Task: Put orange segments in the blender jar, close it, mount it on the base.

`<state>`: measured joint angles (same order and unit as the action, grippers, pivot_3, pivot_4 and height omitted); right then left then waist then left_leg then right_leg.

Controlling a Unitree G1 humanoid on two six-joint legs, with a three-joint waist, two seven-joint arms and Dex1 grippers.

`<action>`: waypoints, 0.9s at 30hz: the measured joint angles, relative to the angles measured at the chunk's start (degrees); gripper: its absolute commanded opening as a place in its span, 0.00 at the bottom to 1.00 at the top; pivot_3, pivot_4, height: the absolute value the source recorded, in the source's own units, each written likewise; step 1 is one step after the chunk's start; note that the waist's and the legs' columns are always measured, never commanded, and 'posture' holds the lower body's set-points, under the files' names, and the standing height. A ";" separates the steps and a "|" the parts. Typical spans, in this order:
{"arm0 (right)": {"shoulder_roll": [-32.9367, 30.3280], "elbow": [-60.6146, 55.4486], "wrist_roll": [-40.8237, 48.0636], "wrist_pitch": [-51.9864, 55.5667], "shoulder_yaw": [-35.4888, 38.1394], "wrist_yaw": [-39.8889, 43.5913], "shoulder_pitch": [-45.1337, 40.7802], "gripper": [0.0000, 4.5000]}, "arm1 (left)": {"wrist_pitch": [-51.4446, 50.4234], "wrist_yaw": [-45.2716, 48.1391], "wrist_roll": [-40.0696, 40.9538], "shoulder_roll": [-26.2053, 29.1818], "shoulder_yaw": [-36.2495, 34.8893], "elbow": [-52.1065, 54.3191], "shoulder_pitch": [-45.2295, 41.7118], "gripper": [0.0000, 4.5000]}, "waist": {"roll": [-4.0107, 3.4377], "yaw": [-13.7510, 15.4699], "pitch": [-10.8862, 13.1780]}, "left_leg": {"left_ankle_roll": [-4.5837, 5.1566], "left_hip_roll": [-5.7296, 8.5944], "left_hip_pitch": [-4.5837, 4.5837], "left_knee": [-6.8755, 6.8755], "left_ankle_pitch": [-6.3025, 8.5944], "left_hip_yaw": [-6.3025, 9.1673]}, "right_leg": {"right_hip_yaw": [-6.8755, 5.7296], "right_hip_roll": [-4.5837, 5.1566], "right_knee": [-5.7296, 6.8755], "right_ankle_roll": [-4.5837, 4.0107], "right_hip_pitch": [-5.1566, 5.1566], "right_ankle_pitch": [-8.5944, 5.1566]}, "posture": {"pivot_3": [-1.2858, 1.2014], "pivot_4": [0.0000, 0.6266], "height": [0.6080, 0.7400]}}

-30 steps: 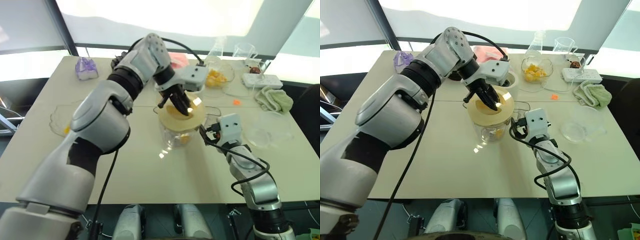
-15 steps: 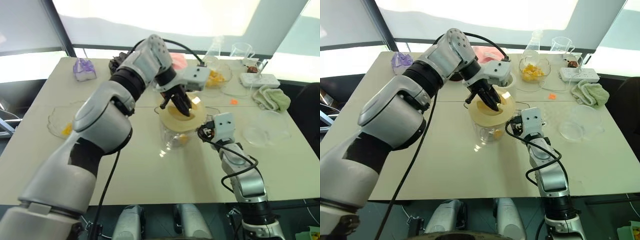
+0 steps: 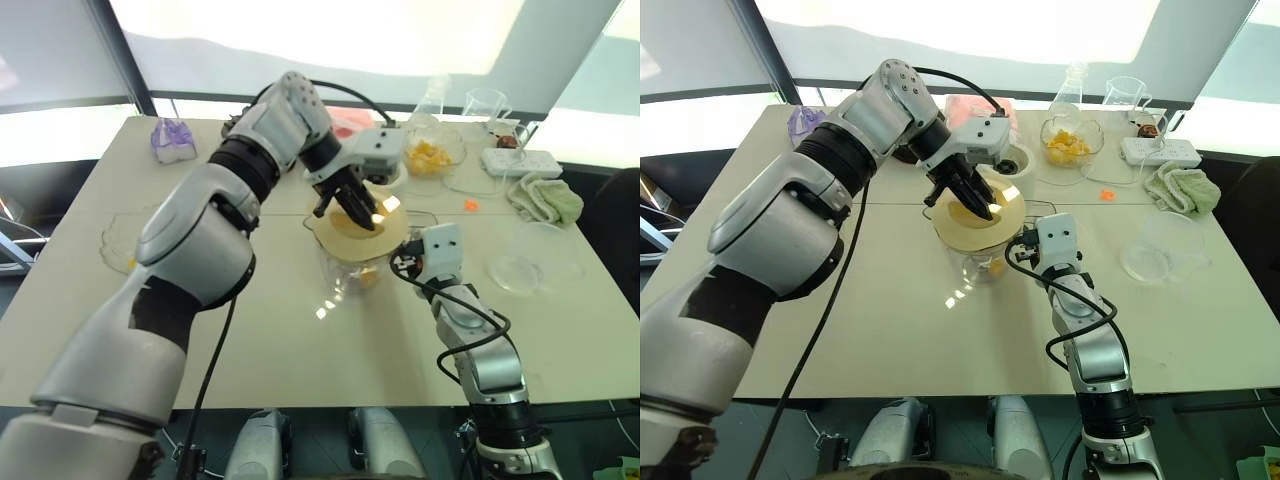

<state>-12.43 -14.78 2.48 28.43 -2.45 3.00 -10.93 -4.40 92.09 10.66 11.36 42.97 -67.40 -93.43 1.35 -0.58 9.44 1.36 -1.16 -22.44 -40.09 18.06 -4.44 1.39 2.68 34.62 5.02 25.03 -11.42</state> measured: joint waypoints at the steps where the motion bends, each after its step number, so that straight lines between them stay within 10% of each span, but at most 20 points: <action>1: 0.03 0.00 0.00 0.09 -0.04 -0.07 0.01 0.21 | -1.12 -0.01 -0.14 -0.14 -0.58 -0.02 -0.02 0.05 | 0.00 0.00 0.00 | 0.00 0.01 0.00 0.00 0.00 0.00 | 0.00 0.00 0.00 0.02 0.00 -0.01 | 0.52 0.24 1.00; 27: 0.83 1.69 -0.03 2.40 1.21 -3.07 0.65 0.21 | -25.73 -9.92 -17.43 -5.28 -12.36 11.63 5.44 0.05 | -0.72 0.18 -0.82 | 0.22 0.30 1.04 0.01 -0.12 0.57 | 0.08 0.27 -0.49 0.36 -1.46 -0.24 | 0.52 0.24 1.00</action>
<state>-11.59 -13.09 2.44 30.83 -1.25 -0.07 -10.28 -30.13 82.17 -6.78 6.08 30.61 -55.76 -87.99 0.62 -0.40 8.62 1.58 -0.86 -21.40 -40.08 17.94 -3.87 1.47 2.95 34.13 5.37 23.57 -11.65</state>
